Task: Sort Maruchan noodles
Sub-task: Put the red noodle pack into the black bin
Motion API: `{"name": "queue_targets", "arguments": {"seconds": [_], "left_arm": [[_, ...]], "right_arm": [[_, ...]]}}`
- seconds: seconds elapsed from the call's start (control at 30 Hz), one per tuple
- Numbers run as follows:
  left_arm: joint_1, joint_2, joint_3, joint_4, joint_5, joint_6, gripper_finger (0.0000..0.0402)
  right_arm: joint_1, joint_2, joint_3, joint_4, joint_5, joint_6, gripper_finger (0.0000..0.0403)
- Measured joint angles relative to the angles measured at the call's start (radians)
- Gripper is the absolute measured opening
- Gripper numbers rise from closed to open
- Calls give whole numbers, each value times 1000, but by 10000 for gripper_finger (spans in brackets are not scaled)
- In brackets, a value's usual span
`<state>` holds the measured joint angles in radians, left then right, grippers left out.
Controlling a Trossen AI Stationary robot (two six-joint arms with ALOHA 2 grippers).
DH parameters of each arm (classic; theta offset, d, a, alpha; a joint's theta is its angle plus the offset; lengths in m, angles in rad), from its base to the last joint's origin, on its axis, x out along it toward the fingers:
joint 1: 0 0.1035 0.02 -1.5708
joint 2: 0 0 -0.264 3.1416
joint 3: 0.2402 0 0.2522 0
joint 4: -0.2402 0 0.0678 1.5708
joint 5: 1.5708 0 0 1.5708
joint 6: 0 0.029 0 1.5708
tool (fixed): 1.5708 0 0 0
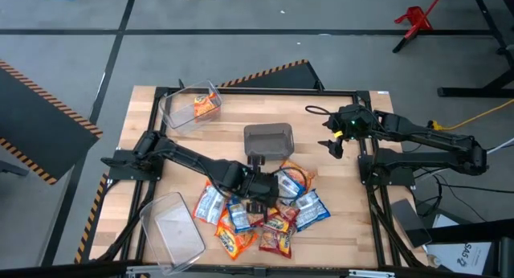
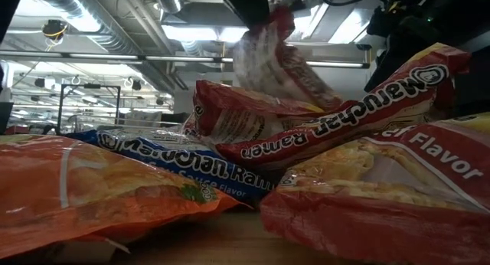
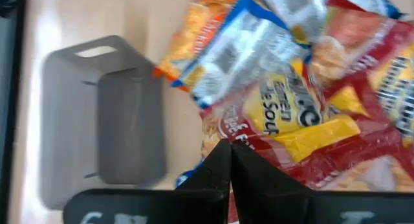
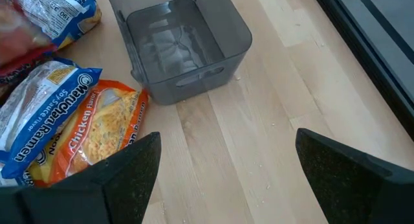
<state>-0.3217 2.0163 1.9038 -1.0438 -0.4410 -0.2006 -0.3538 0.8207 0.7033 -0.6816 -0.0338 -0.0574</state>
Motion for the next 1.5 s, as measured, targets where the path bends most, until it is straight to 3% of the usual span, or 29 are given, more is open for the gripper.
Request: {"name": "queue_targets", "arguments": {"seconds": [0.43,0.73,1.1,1.3,1.5], "left_arm": [[58,-2,77,-57,-72,39,0],[177,-2,145,-46,-151,200,0],[375,-2,145,13,-116,319,0],[416,-1,103,78,-42,343,0],[417,0,25,117,-36,360,0]], "right_arm": [[0,0,0,0,0,0,344],[0,0,0,0,0,0,344],[0,0,0,0,0,0,344],[0,0,0,-1,0,0,344],[0,0,0,-1,0,0,344]]}}
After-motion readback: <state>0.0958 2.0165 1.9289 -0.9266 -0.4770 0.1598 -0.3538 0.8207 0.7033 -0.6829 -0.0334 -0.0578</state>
